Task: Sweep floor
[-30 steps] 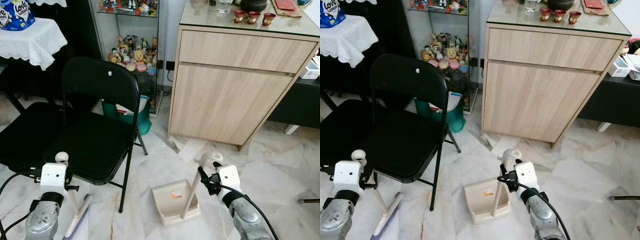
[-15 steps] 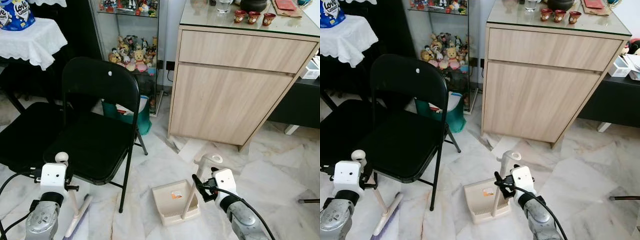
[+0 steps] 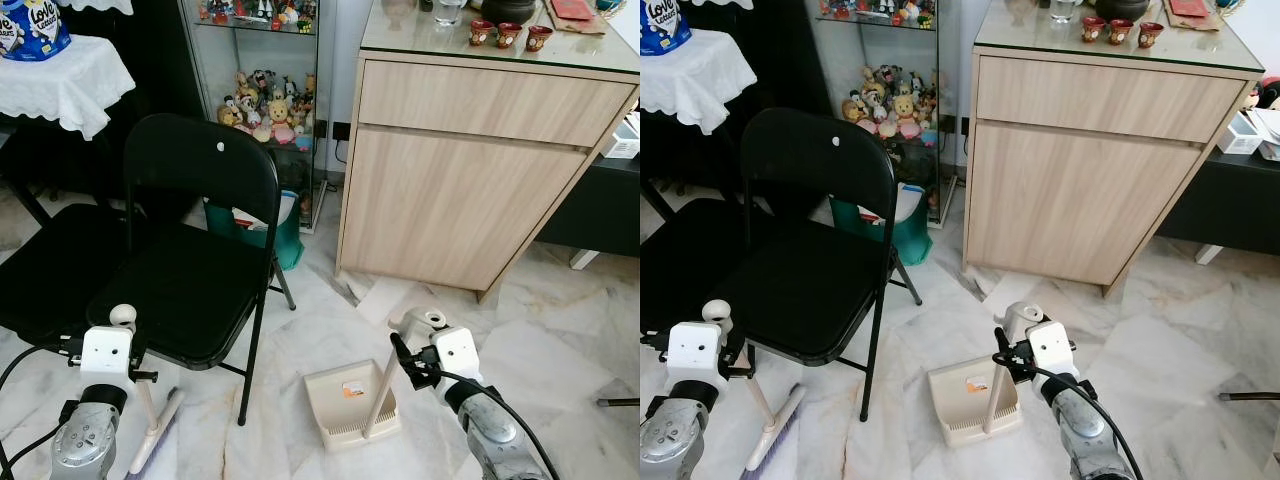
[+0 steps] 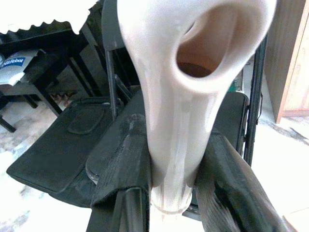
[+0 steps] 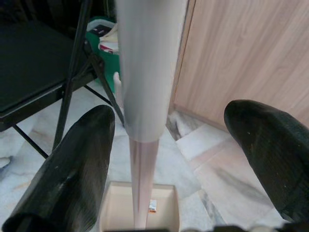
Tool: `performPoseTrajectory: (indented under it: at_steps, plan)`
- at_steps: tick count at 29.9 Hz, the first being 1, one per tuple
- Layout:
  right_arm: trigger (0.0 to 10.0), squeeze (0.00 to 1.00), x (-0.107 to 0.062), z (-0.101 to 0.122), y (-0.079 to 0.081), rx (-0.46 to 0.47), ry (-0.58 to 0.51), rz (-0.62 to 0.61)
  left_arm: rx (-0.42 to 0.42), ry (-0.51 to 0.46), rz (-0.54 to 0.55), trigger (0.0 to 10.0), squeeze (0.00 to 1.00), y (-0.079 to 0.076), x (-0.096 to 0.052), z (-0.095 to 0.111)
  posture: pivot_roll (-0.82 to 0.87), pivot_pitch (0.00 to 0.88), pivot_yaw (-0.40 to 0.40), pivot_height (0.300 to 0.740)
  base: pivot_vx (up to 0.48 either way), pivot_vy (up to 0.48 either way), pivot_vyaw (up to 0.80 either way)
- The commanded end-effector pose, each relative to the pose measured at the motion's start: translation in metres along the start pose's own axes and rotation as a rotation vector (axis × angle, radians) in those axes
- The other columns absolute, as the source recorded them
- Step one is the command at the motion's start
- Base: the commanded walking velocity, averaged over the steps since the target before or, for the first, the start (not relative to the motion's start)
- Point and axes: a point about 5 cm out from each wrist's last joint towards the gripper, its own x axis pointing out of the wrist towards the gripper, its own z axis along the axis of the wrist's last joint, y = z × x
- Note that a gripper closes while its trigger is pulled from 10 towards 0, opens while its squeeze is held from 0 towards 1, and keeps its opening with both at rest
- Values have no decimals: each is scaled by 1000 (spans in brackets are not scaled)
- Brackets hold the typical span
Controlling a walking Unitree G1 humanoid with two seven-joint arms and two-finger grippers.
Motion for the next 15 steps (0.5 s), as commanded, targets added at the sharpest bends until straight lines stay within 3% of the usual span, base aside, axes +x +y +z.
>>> performPoseTrajectory:
  at_steps: [1,10,11,15]
  plan:
    - [10000,0,0,3,0,1,-23,2,28,-13,17,10000,0,7,1,3,-2,104,-8,740,0,0,0]
    - [10000,0,1,6,-3,-17,-34,-9,30,-15,18,10000,0,7,2,3,-3,106,-7,740,0,0,0]
    - [0,0,0,6,-4,-22,-34,-15,30,-15,17,10000,0,7,2,3,-3,106,-7,740,0,0,0]
    - [0,0,0,5,-4,-25,-33,-17,31,-15,17,10000,0,7,2,3,-3,106,-7,740,0,0,0]
